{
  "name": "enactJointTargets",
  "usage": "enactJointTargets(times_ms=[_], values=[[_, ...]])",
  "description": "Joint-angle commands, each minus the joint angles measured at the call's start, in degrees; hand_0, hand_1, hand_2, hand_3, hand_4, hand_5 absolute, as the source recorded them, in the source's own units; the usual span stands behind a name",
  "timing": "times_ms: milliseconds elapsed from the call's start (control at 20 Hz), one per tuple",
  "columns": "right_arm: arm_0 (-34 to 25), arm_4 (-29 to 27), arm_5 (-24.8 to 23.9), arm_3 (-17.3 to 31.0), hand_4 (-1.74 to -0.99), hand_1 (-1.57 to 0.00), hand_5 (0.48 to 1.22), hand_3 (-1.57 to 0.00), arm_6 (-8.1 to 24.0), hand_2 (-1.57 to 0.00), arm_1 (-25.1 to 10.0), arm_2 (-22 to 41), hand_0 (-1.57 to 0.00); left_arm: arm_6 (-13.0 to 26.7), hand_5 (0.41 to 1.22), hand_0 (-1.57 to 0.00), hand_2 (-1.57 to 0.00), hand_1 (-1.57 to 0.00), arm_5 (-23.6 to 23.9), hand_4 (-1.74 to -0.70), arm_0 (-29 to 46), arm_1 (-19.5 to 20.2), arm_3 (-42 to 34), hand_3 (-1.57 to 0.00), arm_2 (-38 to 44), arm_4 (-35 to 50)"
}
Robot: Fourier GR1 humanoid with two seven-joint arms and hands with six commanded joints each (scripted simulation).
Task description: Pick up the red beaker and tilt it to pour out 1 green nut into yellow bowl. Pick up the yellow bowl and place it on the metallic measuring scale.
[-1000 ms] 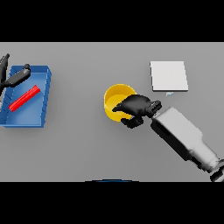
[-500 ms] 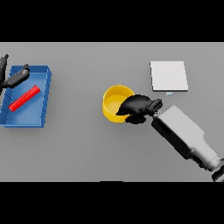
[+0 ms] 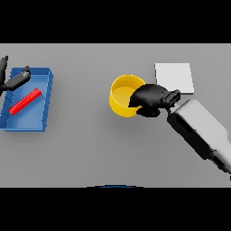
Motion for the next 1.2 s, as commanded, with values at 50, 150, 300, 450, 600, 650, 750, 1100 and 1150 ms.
enactJointTargets(times_ms=[50,150,300,450,600,650,750,1100,1150], values=[[-1.0,-0.7,1.4,-1.8,-1.724,-1.56,1.219,-1.31,1.9,-1.54,-1.3,-1.4,-1.56,0.0,0.722,0.0,0.0,0.0,-0.3,-0.8,-0.1,0.1,-0.1,0.0,0.0,0.1],[-0.9,-1.4,2.2,-2.3,-1.721,-1.57,1.219,-1.26,3.4,-1.55,-1.8,-2.5,-1.57,0.6,0.723,0.0,0.0,0.0,0.4,-0.81,-0.1,0.1,-1.2,0.0,0.2,0.3],[-1.6,-1.6,1.8,-1.8,-1.719,-1.57,1.22,-1.24,2.2,-1.56,-3.9,-3.4,-1.57,0.5,0.723,0.0,0.0,0.0,0.0,-0.8,-0.4,0.8,-0.9,0.0,0.3,0.0],[-4.3,-0.5,-0.5,0.8,-1.72,-1.57,1.22,-1.32,-0.7,-1.57,-5.9,-4.3,-1.57,0.1,0.735,0.0,0.0,0.0,0.8,-0.81,0.6,1.2,-1.9,0.0,0.5,0.1],[-5.8,0.7,-3.1,5.0,-1.719,-1.57,1.221,-1.27,-1.6,-1.57,-7.6,-5.5,-1.57,1.8,0.737,0.0,0.0,0.0,1.0,-0.8,0.5,1.6,-2.9,0.0,0.1,-0.1],[-6.0,0.8,-4.1,6.3,-1.719,-1.57,1.221,-1.26,-1.5,-1.57,-7.9,-6.0,-1.57,2.0,0.734,0.0,0.0,0.0,0.9,-0.8,0.7,2.0,-3.8,0.0,-0.1,-0.3],[-6.4,1.0,-5.3,9.5,-1.72,-1.57,1.221,-1.23,-1.8,-1.57,-8.4,-6.9,-1.57,3.7,0.739,0.0,0.0,0.0,1.5,-0.81,0.6,1.8,-4.4,0.0,-0.4,-0.4],[-9.1,0.5,-11.4,23.8,-1.72,-1.57,1.221,-1.17,-4.2,-1.57,-8.6,-8.6,-1.57,5.8,0.774,0.0,0.0,0.0,1.2,-0.83,0.4,2.6,-5.3,0.0,-0.2,0.0],[-9.4,0.6,-12.5,25.8,-1.721,-1.57,1.221,-1.18,-3.8,-1.57,-8.3,-8.7,-1.57,5.5,0.772,0.0,0.0,0.0,1.0,-0.82,0.5,2.6,-4.9,0.0,-0.2,-0.1]])
